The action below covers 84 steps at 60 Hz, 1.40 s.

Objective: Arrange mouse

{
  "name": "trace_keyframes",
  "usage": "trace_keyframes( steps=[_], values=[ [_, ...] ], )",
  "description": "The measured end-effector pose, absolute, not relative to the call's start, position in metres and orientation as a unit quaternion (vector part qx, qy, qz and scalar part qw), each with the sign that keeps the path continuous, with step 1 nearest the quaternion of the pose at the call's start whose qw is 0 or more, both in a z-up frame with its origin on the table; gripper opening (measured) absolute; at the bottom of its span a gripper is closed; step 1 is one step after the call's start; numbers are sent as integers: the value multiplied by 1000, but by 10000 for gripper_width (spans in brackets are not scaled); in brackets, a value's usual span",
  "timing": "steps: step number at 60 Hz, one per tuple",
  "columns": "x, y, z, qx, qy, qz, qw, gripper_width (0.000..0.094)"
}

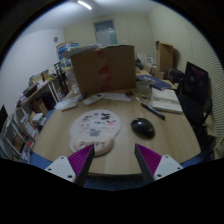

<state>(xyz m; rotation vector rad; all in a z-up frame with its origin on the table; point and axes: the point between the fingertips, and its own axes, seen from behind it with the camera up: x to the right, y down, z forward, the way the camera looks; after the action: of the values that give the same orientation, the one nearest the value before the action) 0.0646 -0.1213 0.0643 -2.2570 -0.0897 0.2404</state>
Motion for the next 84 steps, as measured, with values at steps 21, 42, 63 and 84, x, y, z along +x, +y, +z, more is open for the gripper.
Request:
trace_keyframes(
  steps=[21, 42, 63, 84],
  values=[
    [173, -39, -13, -901, -100, 32, 421, 820],
    [166, 20, -18, -899, -91, 52, 426, 817],
    [173, 51, -19, -907, -18, 20, 420, 508],
    [117, 54, 114, -863, 13, 20, 505, 365]
  ],
)
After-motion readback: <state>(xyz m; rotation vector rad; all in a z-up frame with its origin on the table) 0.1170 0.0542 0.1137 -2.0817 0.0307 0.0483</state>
